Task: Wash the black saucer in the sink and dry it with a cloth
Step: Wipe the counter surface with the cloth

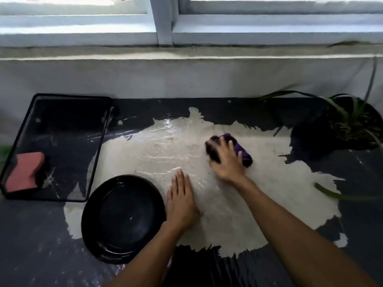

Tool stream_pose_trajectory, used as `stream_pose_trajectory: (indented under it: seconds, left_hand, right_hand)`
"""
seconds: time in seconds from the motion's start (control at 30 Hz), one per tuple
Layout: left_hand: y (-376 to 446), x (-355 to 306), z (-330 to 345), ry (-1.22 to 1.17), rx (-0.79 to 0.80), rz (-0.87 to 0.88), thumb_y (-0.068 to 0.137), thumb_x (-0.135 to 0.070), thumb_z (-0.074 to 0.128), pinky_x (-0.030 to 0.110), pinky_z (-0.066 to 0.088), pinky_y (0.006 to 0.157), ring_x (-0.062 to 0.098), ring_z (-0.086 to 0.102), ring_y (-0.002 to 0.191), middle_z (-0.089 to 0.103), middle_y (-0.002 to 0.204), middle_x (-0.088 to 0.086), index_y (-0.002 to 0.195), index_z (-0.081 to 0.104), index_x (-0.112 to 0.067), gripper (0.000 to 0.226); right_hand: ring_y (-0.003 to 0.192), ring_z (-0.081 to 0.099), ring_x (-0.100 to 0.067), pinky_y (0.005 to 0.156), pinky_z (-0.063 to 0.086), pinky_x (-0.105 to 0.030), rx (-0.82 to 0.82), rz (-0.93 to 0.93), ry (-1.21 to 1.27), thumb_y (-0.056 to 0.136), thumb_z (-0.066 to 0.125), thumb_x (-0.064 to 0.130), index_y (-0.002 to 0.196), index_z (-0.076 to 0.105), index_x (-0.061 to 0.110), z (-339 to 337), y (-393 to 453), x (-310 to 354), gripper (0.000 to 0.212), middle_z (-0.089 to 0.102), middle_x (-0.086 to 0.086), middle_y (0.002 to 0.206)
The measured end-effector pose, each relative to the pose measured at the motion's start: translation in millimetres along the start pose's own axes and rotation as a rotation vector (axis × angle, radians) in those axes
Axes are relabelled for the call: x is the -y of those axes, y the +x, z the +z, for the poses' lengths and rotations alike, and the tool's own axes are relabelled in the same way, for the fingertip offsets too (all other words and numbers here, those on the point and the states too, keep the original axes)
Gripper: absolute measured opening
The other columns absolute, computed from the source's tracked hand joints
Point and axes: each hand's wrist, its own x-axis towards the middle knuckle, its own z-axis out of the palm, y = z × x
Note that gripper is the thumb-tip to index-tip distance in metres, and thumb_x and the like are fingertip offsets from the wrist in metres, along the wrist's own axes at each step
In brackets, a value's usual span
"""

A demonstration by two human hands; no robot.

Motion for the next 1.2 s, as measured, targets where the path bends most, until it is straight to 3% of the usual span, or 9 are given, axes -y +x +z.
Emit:
stream_pose_trajectory:
  seconds: [0.1,0.23,0.47,0.6,0.67,0.73,0.87,1.07,1.2]
  left_hand:
    - [8,7,4,0.087,0.142,0.011,0.085,-0.039,0.059,0.047,-0.018,0.113,0.032,-0.048,0.130,-0.057,0.135,0.011,0.142,-0.035,-0.006,0.115]
    - [19,9,1,0.079,0.275,-0.004,0.087,-0.045,0.055,0.048,-0.024,0.109,0.033,-0.055,0.119,-0.065,0.120,0.008,0.129,-0.046,-0.006,0.116]
    - [19,9,-1,0.041,0.322,0.002,0.087,-0.050,0.053,0.046,-0.031,0.101,0.033,-0.060,0.114,-0.068,0.120,0.009,0.121,-0.054,-0.012,0.119]
    - [23,10,1,0.066,0.321,-0.008,0.087,-0.053,0.051,0.043,-0.038,0.093,0.037,-0.059,0.112,-0.067,0.118,0.013,0.128,-0.046,-0.003,0.117]
    - [22,8,1,0.045,0.281,-0.013,0.085,-0.054,0.052,0.042,-0.038,0.094,0.035,-0.061,0.111,-0.068,0.119,0.010,0.129,-0.047,-0.007,0.118]
    - [18,7,8,0.013,0.175,0.001,0.078,-0.056,0.051,0.045,-0.033,0.103,0.032,-0.057,0.122,-0.062,0.132,0.008,0.139,-0.040,-0.009,0.119]
    - [8,4,25,0.006,-0.064,0.011,0.062,-0.063,0.051,0.052,-0.005,0.117,0.037,-0.007,0.149,-0.004,0.162,0.017,0.153,0.007,-0.004,0.118]
    - [13,4,40,0.053,-0.201,0.005,0.068,-0.062,0.052,0.060,0.018,0.114,0.041,0.015,0.146,0.022,0.157,0.024,0.146,0.031,0.004,0.104]
    - [14,3,45,0.065,-0.249,0.013,0.069,-0.059,0.053,0.061,0.019,0.113,0.042,0.017,0.146,0.024,0.156,0.025,0.145,0.032,0.005,0.101]
  right_hand:
    - [0.145,-0.029,-0.030,0.112,-0.018,-0.062,0.196,-0.298,-0.282,0.089,0.028,0.073,0.149,0.011,0.052,35,-12,5,0.066,-0.026,0.000,0.160]
    - [0.147,-0.024,-0.025,0.114,-0.015,-0.059,0.163,-0.522,-0.369,0.094,0.010,0.066,0.148,0.006,0.055,35,0,-11,0.055,-0.017,0.009,0.162]
    - [0.149,-0.012,-0.029,0.116,-0.006,-0.060,-0.092,-0.074,-0.176,0.095,0.039,0.052,0.154,-0.010,0.027,32,69,38,0.081,-0.008,0.006,0.163]
    - [0.144,0.030,-0.029,0.107,0.031,-0.051,-0.022,-0.826,-0.406,0.093,0.040,0.053,0.150,0.033,0.030,51,54,35,0.062,0.029,0.004,0.159]
    - [0.133,0.044,-0.029,0.092,0.038,-0.044,-0.055,-0.944,-0.454,0.089,0.043,0.062,0.144,0.044,0.033,42,77,22,0.062,0.039,0.003,0.154]
    - [0.124,0.047,-0.032,0.088,0.040,-0.044,-0.170,-0.742,-0.419,0.081,0.048,0.071,0.139,0.049,0.035,30,100,17,0.068,0.041,0.001,0.153]
    - [0.132,0.034,-0.034,0.097,0.032,-0.053,-0.271,-0.227,-0.280,0.082,0.042,0.071,0.141,0.042,0.039,31,100,38,0.067,0.029,0.002,0.158]
    - [0.129,0.034,-0.034,0.097,0.032,-0.054,-0.155,-0.668,-0.441,0.081,0.043,0.072,0.145,0.039,0.039,48,83,25,0.072,0.029,-0.003,0.159]
    - [0.137,0.023,-0.036,0.102,0.024,-0.060,-0.291,-0.130,-0.294,0.084,0.042,0.070,0.145,0.036,0.043,20,118,10,0.067,0.019,-0.001,0.161]
